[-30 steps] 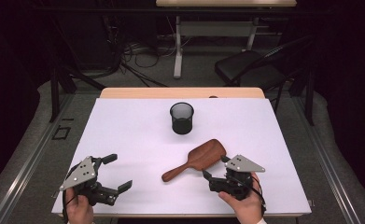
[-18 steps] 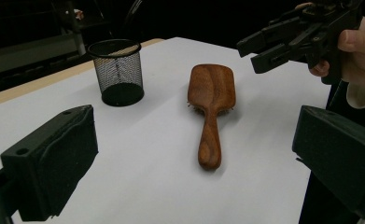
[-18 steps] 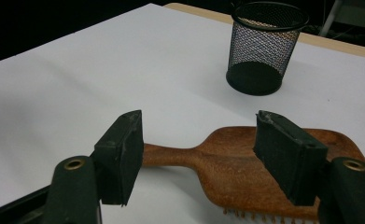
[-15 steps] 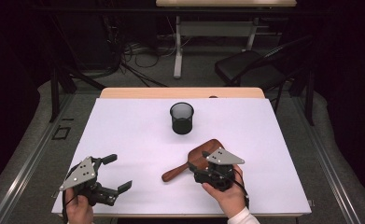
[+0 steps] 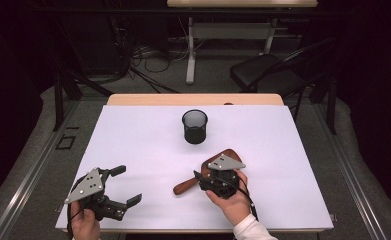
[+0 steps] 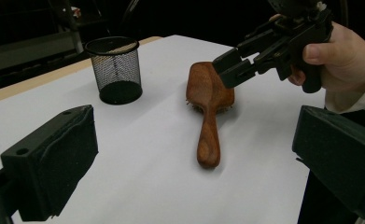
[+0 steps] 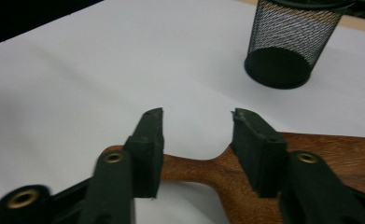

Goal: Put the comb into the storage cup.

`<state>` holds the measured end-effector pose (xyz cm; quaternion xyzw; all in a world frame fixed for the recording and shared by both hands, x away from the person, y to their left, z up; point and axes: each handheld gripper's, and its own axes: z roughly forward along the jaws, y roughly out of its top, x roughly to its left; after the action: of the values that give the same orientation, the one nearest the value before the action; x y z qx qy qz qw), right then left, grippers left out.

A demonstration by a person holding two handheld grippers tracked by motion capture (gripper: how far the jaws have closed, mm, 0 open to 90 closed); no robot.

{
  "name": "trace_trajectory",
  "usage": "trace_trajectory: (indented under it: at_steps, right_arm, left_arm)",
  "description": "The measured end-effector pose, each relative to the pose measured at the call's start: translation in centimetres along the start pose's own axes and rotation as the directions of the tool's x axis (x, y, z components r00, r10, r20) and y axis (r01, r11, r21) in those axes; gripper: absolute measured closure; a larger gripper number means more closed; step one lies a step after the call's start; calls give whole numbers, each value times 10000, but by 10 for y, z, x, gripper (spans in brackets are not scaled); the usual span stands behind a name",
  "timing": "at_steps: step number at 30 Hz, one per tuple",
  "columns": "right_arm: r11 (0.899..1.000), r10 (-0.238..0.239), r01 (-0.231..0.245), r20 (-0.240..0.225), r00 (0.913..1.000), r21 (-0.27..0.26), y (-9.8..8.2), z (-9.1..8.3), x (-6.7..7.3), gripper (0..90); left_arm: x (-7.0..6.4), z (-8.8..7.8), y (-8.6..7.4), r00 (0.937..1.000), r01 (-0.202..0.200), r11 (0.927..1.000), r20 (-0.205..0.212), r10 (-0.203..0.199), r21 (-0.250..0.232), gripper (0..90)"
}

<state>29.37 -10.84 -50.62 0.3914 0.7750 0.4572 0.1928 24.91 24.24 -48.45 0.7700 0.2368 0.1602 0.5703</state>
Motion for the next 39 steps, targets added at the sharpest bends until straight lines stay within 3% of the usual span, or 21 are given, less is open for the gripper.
trace_trajectory:
  at_steps: [7, 12, 16, 24, 31, 39]
  right_arm:
    - [9972, -128, 145, -232, 9996, 739, -3, 17, 1, 704]
    - [9937, 248, -209, -343, 9991, 1100, -4, 27, -2, 825]
    - [9919, 224, -177, -362, 9991, 1256, -4, 34, -2, 884]
    - [9825, 298, -247, -249, 9992, 1844, -7, 52, 1, 900]
    - [9766, -35, 51, -77, 10000, 2151, -6, 67, 12, 900]
    - [9667, -183, 216, -151, 9997, 2551, -9, 68, 14, 899]
  left_arm:
    - [1, 0, -1, 10000, 25, 10000, 33, -25, 3, 3]
    - [1, 1, -1, 10000, 29, 10000, 75, -29, 24, 3]
    - [1, 1, -1, 10000, 82, 10000, 51, -82, 36, 3]
    - [2, 2, -2, 10000, 64, 10000, 71, -65, 72, 3]
    - [2, 2, -2, 9999, 81, 9999, 81, -82, 86, 3]
    - [3, 2, -3, 9999, 102, 9999, 65, -102, 98, 3]
